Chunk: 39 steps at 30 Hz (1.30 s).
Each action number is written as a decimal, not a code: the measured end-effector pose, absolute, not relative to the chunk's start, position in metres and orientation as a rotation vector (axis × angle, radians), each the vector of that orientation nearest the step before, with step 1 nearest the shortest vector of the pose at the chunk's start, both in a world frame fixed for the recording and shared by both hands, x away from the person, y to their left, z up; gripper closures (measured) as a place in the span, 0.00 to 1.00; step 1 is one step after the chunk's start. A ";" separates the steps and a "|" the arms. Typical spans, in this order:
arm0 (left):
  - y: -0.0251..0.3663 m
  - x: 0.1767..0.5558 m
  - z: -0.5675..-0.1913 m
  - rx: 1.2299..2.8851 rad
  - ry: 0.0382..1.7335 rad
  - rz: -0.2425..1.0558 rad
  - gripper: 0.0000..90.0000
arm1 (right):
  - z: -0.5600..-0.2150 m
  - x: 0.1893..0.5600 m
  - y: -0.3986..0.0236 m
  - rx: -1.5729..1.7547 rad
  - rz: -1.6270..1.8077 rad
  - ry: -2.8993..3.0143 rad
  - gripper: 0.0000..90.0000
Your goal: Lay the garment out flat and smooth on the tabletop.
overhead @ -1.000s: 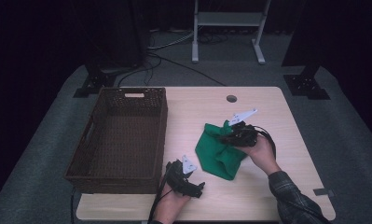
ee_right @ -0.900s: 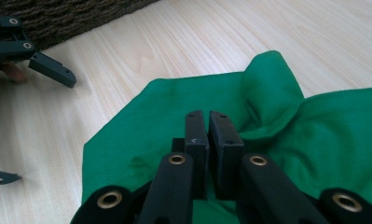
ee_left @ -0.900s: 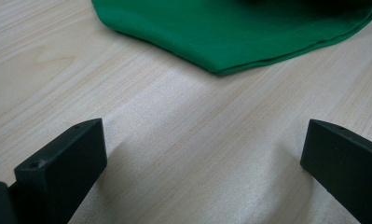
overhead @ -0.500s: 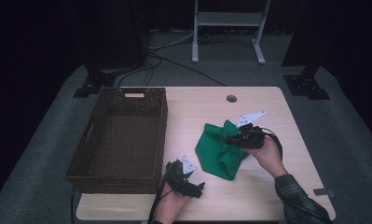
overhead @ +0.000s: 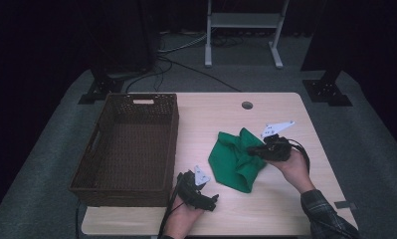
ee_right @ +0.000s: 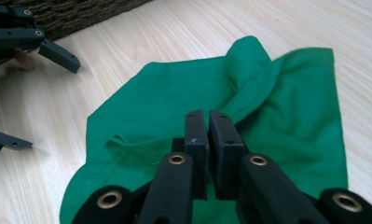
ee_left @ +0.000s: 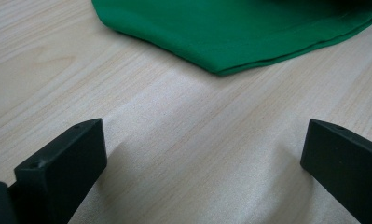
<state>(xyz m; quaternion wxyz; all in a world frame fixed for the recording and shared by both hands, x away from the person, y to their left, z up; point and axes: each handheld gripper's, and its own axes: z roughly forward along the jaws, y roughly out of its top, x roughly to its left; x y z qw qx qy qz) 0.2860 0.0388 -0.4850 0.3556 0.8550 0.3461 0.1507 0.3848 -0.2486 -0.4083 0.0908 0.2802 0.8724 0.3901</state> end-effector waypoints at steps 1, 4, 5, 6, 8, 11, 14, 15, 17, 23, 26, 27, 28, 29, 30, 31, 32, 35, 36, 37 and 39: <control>0.039 0.286 -0.485 2.209 0.894 0.389 0.00 | -0.409 0.384 -0.250 0.833 1.160 2.591 0.98; 0.039 0.286 -0.485 2.208 0.895 0.390 0.00 | -0.409 0.383 -0.255 0.837 1.160 2.586 0.98; 0.039 0.286 -0.485 2.207 0.897 0.392 0.00 | -0.409 0.382 -0.256 0.840 1.163 2.583 0.98; 0.039 0.286 -0.485 2.207 0.898 0.392 0.00 | -0.410 0.381 -0.258 0.843 1.167 2.580 0.98; 0.039 0.286 -0.485 2.206 0.899 0.392 0.00 | -0.411 0.379 -0.261 0.845 1.168 2.578 0.98; 0.039 0.286 -0.485 2.207 0.898 0.392 0.00 | -0.412 0.377 -0.265 0.851 1.167 2.576 0.98; 0.039 0.286 -0.485 2.205 0.898 0.393 0.00 | -0.414 0.376 -0.267 0.852 1.173 2.573 0.98; 0.039 0.286 -0.485 2.205 0.898 0.393 0.00 | -0.414 0.375 -0.268 0.853 1.173 2.572 0.98; 0.039 0.286 -0.485 2.204 0.900 0.392 0.00 | -0.415 0.374 -0.269 0.853 1.174 2.573 0.98; 0.039 0.286 -0.485 2.207 0.898 0.392 0.00 | -0.416 0.371 -0.274 0.857 1.172 2.568 0.98; 0.039 0.286 -0.485 2.206 0.899 0.392 0.00 | -0.417 0.369 -0.278 0.859 1.172 2.565 0.98; 0.039 0.286 -0.485 2.206 0.898 0.393 0.00 | -0.418 0.368 -0.279 0.863 1.171 2.564 0.98; 0.039 0.286 -0.485 2.206 0.898 0.393 0.00 | -0.418 0.368 -0.281 0.864 1.170 2.563 0.98; 0.039 0.286 -0.485 2.207 0.898 0.392 0.00 | -0.418 0.367 -0.282 0.866 1.172 2.562 0.98; 0.039 0.286 -0.485 2.207 0.898 0.392 0.00 | -0.419 0.367 -0.284 0.869 1.175 2.561 0.98; 0.039 0.286 -0.485 2.207 0.898 0.392 0.00 | -0.419 0.366 -0.285 0.872 1.181 2.560 0.98; 0.039 0.286 -0.485 2.207 0.898 0.392 0.00 | -0.419 0.365 -0.286 0.874 1.181 2.559 0.98; 0.039 0.286 -0.485 2.207 0.899 0.392 0.00 | -0.420 0.363 -0.290 0.876 1.181 2.554 0.98; 0.039 0.286 -0.485 2.207 0.899 0.392 0.00 | -0.421 0.363 -0.291 0.877 1.183 2.552 0.98; 0.039 0.286 -0.485 2.208 0.898 0.392 0.00 | -0.421 0.362 -0.293 0.878 1.188 2.549 0.98; 0.039 0.286 -0.485 2.208 0.898 0.391 0.00 | -0.422 0.361 -0.296 0.886 1.199 2.543 0.98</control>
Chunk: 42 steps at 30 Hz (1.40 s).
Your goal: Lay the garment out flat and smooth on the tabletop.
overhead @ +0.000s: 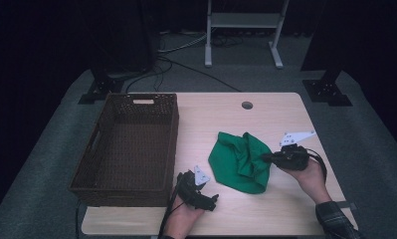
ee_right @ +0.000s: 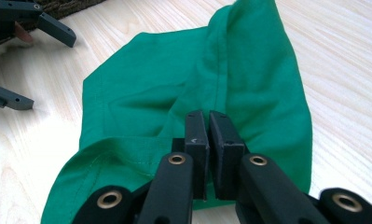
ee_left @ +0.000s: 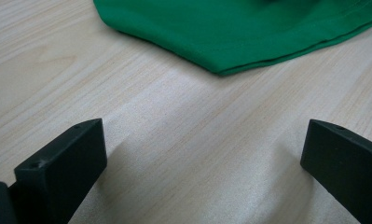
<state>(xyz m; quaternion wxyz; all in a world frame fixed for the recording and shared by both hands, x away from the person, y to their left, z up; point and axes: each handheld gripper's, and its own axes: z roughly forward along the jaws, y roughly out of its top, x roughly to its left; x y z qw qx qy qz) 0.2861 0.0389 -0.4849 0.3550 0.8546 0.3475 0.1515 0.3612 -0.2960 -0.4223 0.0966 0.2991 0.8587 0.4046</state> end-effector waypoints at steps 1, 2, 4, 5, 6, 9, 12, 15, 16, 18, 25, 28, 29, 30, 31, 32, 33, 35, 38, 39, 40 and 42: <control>0.039 0.286 -0.485 2.208 0.898 0.391 0.00 | -0.423 0.361 -0.298 0.888 1.206 2.540 0.98; 0.039 0.286 -0.485 2.208 0.898 0.391 0.00 | -0.424 0.361 -0.299 0.893 1.210 2.539 0.98; 0.039 0.286 -0.485 2.208 0.898 0.391 0.00 | -0.425 0.360 -0.300 0.894 1.209 2.541 0.98; 0.039 0.286 -0.485 2.208 0.898 0.391 0.00 | -0.426 0.360 -0.300 0.894 1.209 2.542 0.98; 0.039 0.286 -0.485 2.208 0.898 0.391 0.00 | -0.426 0.360 -0.301 0.890 1.209 2.543 0.98; 0.039 0.286 -0.485 2.207 0.899 0.391 0.00 | -0.425 0.359 -0.303 0.894 1.215 2.536 0.98; 0.039 0.286 -0.485 2.207 0.898 0.392 0.00 | -0.426 0.357 -0.306 0.895 1.219 2.531 0.98; 0.039 0.286 -0.485 2.208 0.898 0.392 0.00 | -0.425 0.356 -0.310 0.912 1.232 2.518 0.98; 0.039 0.286 -0.485 2.207 0.899 0.391 0.00 | -0.425 0.356 -0.311 0.912 1.233 2.516 0.98; 0.039 0.286 -0.485 2.207 0.899 0.392 0.00 | -0.424 0.355 -0.314 0.920 1.237 2.509 0.98; 0.039 0.286 -0.485 2.208 0.898 0.392 0.00 | -0.424 0.352 -0.320 0.940 1.245 2.495 0.98; 0.039 0.286 -0.485 2.208 0.899 0.391 0.00 | -0.424 0.351 -0.323 0.945 1.243 2.491 0.98; 0.039 0.286 -0.485 2.208 0.898 0.392 0.00 | -0.424 0.351 -0.324 0.947 1.244 2.489 0.98; 0.039 0.286 -0.485 2.208 0.899 0.391 0.00 | -0.424 0.351 -0.325 0.953 1.246 2.487 0.98; 0.039 0.286 -0.485 2.208 0.898 0.392 0.00 | -0.424 0.350 -0.326 0.954 1.248 2.485 0.98; 0.039 0.286 -0.485 2.208 0.899 0.391 0.00 | -0.424 0.350 -0.327 0.958 1.248 2.482 0.98; 0.039 0.286 -0.485 2.207 0.899 0.392 0.00 | -0.423 0.349 -0.329 0.962 1.252 2.478 0.98; 0.039 0.286 -0.485 2.208 0.898 0.392 0.00 | -0.423 0.348 -0.331 0.971 1.256 2.474 0.98; 0.039 0.286 -0.485 2.208 0.898 0.392 0.00 | -0.423 0.346 -0.334 0.977 1.255 2.467 0.98; 0.039 0.286 -0.485 2.208 0.899 0.392 0.00 | -0.423 0.345 -0.335 0.981 1.256 2.467 0.98; 0.039 0.286 -0.485 2.208 0.899 0.392 0.00 | -0.423 0.344 -0.336 0.985 1.259 2.465 0.98; 0.039 0.286 -0.485 2.208 0.898 0.392 0.00 | -0.423 0.343 -0.337 0.987 1.256 2.463 0.98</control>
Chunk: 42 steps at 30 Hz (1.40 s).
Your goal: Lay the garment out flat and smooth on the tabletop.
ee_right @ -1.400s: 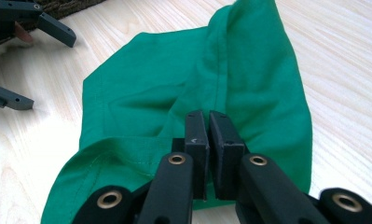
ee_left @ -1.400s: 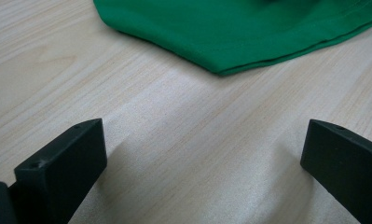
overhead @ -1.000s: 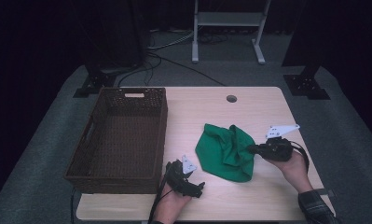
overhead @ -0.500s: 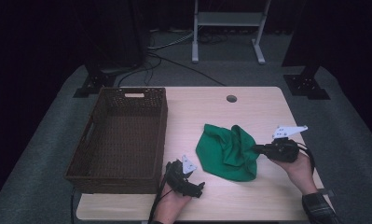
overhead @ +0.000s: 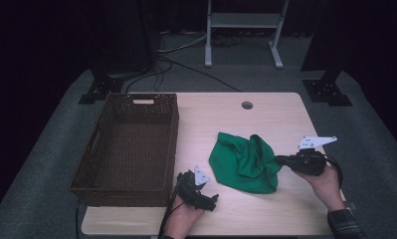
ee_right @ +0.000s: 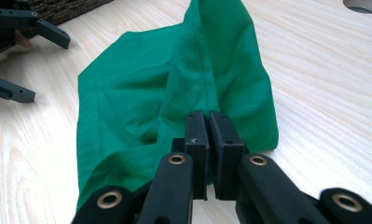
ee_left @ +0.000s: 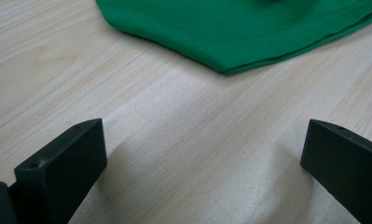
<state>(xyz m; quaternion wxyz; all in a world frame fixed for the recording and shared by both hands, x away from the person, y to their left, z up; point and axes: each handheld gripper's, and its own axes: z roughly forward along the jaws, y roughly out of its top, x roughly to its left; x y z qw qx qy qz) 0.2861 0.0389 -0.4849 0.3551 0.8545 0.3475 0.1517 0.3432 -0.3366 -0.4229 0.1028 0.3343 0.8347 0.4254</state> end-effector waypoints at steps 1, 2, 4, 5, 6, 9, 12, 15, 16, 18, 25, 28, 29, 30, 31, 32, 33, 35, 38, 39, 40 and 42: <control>0.039 0.286 -0.485 2.208 0.899 0.392 0.00 | -0.423 0.343 -0.337 0.986 1.254 2.463 0.98; 0.039 0.286 -0.485 2.208 0.898 0.392 0.00 | -0.423 0.342 -0.337 0.987 1.252 2.464 0.98; 0.039 0.286 -0.485 2.209 0.895 0.390 0.00 | -0.424 0.341 -0.338 0.992 1.252 2.463 0.98; 0.039 0.286 -0.485 2.210 0.893 0.390 0.00 | -0.424 0.340 -0.339 0.995 1.251 2.463 0.97; 0.039 0.286 -0.485 2.210 0.893 0.390 0.00 | -0.424 0.340 -0.339 0.997 1.251 2.463 0.98; 0.039 0.286 -0.485 2.210 0.893 0.390 0.00 | -0.425 0.338 -0.341 1.002 1.251 2.462 0.98; 0.039 0.286 -0.485 2.210 0.893 0.390 0.00 | -0.426 0.335 -0.344 1.009 1.248 2.462 0.98; 0.039 0.286 -0.485 2.210 0.892 0.390 0.00 | -0.428 0.333 -0.347 1.018 1.243 2.461 0.97; 0.039 0.286 -0.485 2.210 0.893 0.390 0.00 | -0.428 0.333 -0.347 1.020 1.243 2.462 0.98; 0.039 0.286 -0.485 2.210 0.893 0.390 0.00 | -0.429 0.332 -0.349 1.024 1.239 2.461 0.98; 0.039 0.286 -0.485 2.210 0.893 0.390 0.00 | -0.431 0.330 -0.350 1.031 1.232 2.461 0.97; 0.039 0.286 -0.485 2.210 0.893 0.390 0.00 | -0.431 0.329 -0.351 1.034 1.231 2.460 0.97; 0.039 0.286 -0.485 2.210 0.893 0.390 0.00 | -0.431 0.328 -0.352 1.036 1.230 2.460 0.97; 0.039 0.286 -0.485 2.210 0.893 0.390 0.00 | -0.431 0.328 -0.353 1.036 1.229 2.460 0.97; 0.039 0.286 -0.485 2.210 0.893 0.390 0.00 | -0.431 0.327 -0.353 1.040 1.230 2.458 0.97; 0.039 0.286 -0.485 2.210 0.893 0.390 0.00 | -0.431 0.327 -0.354 1.042 1.230 2.457 0.97; 0.039 0.286 -0.485 2.211 0.893 0.390 0.00 | -0.432 0.327 -0.355 1.043 1.231 2.456 0.97; 0.039 0.286 -0.485 2.210 0.893 0.390 0.00 | -0.432 0.326 -0.356 1.045 1.228 2.457 0.97; 0.039 0.286 -0.485 2.210 0.893 0.390 0.00 | -0.433 0.324 -0.357 1.047 1.223 2.459 0.97; 0.039 0.286 -0.485 2.211 0.892 0.390 0.00 | -0.433 0.323 -0.358 1.049 1.223 2.457 0.97; 0.039 0.286 -0.485 2.211 0.893 0.390 0.00 | -0.433 0.323 -0.359 1.049 1.223 2.456 0.98; 0.039 0.286 -0.485 2.211 0.893 0.390 0.00 | -0.432 0.322 -0.360 1.052 1.224 2.453 0.97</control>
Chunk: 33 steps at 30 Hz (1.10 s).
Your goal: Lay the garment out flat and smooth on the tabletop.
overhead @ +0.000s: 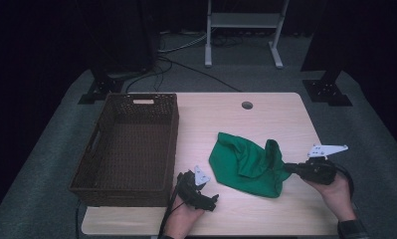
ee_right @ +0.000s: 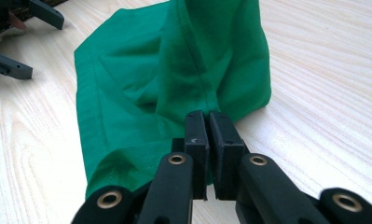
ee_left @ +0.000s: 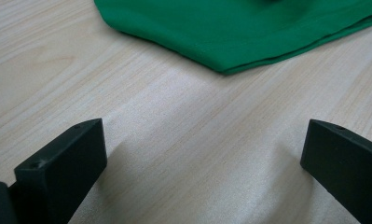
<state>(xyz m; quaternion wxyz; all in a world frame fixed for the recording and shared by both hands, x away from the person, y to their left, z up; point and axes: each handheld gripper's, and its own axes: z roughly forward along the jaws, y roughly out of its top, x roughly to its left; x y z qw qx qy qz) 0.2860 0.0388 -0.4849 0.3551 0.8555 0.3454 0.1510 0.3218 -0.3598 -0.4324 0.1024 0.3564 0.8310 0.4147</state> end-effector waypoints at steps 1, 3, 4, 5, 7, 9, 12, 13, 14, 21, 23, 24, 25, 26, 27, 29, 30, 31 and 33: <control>0.039 0.286 -0.485 2.211 0.893 0.390 0.00 | -0.432 0.321 -0.361 1.051 1.222 2.453 0.97; 0.039 0.286 -0.485 2.211 0.892 0.390 0.00 | -0.433 0.320 -0.361 1.054 1.221 2.452 0.97; 0.039 0.286 -0.485 2.210 0.893 0.390 0.00 | -0.433 0.320 -0.362 1.055 1.219 2.452 0.97; 0.039 0.286 -0.485 2.211 0.893 0.390 0.00 | -0.433 0.319 -0.362 1.053 1.217 2.452 0.97; 0.039 0.286 -0.485 2.210 0.893 0.390 0.00 | -0.433 0.318 -0.363 1.056 1.216 2.452 0.97; 0.039 0.286 -0.485 2.211 0.893 0.390 0.00 | -0.433 0.316 -0.364 1.056 1.216 2.451 0.97; 0.039 0.286 -0.485 2.210 0.893 0.390 0.00 | -0.434 0.315 -0.366 1.061 1.211 2.452 0.97; 0.039 0.286 -0.485 2.210 0.893 0.390 0.00 | -0.434 0.315 -0.366 1.061 1.211 2.452 0.97; 0.039 0.286 -0.485 2.211 0.893 0.390 0.00 | -0.435 0.314 -0.367 1.065 1.209 2.452 0.97; 0.039 0.286 -0.485 2.210 0.893 0.390 0.00 | -0.437 0.309 -0.372 1.080 1.196 2.454 0.97; 0.039 0.286 -0.485 2.211 0.892 0.390 0.00 | -0.437 0.308 -0.373 1.082 1.196 2.454 0.97; 0.039 0.286 -0.485 2.210 0.893 0.390 0.00 | -0.438 0.306 -0.373 1.082 1.195 2.454 0.97; 0.039 0.286 -0.485 2.210 0.893 0.390 0.00 | -0.438 0.306 -0.374 1.082 1.195 2.455 0.97; 0.039 0.286 -0.485 2.210 0.893 0.390 0.00 | -0.438 0.305 -0.374 1.084 1.192 2.456 0.97; 0.039 0.286 -0.485 2.210 0.893 0.390 0.00 | -0.438 0.304 -0.374 1.083 1.188 2.458 0.97; 0.039 0.286 -0.485 2.210 0.893 0.390 0.00 | -0.439 0.303 -0.375 1.087 1.185 2.460 0.97; 0.039 0.286 -0.485 2.210 0.893 0.390 0.00 | -0.440 0.302 -0.376 1.092 1.180 2.461 0.97; 0.039 0.286 -0.485 2.210 0.893 0.390 0.00 | -0.440 0.301 -0.377 1.091 1.177 2.460 0.97; 0.039 0.286 -0.485 2.210 0.893 0.390 0.00 | -0.441 0.299 -0.379 1.098 1.174 2.460 0.97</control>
